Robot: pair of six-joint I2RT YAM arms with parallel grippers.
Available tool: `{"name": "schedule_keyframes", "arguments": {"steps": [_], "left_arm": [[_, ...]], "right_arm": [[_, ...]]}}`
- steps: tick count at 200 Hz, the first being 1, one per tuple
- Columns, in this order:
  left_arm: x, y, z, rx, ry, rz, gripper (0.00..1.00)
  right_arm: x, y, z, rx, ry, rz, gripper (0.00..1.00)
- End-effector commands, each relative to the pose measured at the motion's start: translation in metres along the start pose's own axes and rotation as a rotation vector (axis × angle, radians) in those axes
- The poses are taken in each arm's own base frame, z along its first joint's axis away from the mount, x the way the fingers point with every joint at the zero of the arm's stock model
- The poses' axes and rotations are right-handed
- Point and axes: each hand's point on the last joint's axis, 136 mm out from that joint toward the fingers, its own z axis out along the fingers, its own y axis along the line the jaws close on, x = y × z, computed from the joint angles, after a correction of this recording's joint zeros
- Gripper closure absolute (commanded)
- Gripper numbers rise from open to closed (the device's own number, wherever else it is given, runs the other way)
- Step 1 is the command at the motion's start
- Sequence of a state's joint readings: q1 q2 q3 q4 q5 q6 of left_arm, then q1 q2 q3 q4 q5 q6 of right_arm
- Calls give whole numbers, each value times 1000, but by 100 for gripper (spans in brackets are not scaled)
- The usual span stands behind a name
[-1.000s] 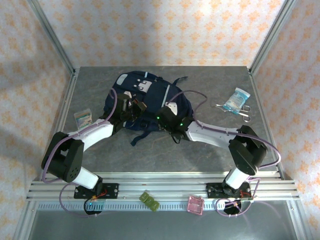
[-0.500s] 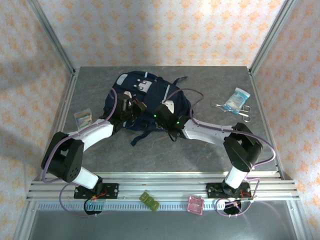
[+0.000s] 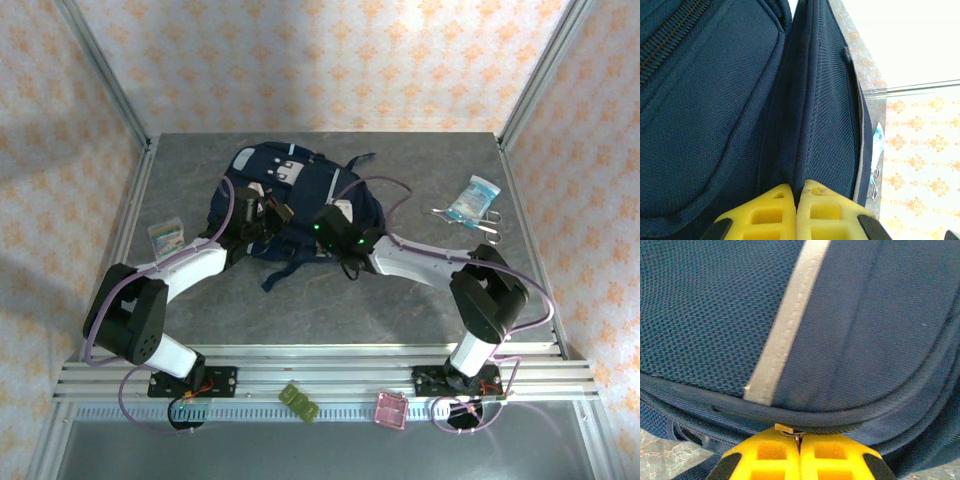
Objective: Pack the student bag
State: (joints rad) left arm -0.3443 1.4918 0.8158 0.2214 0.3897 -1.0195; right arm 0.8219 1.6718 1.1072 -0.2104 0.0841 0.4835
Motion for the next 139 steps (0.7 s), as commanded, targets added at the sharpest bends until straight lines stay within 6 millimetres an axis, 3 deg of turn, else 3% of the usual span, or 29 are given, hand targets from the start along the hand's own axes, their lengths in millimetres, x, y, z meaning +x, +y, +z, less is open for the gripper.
{"name": "schedule_keyframes", "arguments": {"steps": [1,35,59,107,139], "left_arm": [[-25,-23,-15,72,-88,51,100],[-26,-17,-11,36,-85,72,100],[-26,-14,-8,22,-81,84,100],[-42,-15,2,-57,-106,200,100],[-66,-24,12,-91,-159,252,100]], "right_arm": [[-8,-58,-10,151,-9,-1,100],[-21,-96,-12,240,-29,-2,100],[-27,-101,-12,266,-39,-38,100],[-12,-68,-24,117,4,-146,100],[11,-22,-26,-8,44,-206,100]]}}
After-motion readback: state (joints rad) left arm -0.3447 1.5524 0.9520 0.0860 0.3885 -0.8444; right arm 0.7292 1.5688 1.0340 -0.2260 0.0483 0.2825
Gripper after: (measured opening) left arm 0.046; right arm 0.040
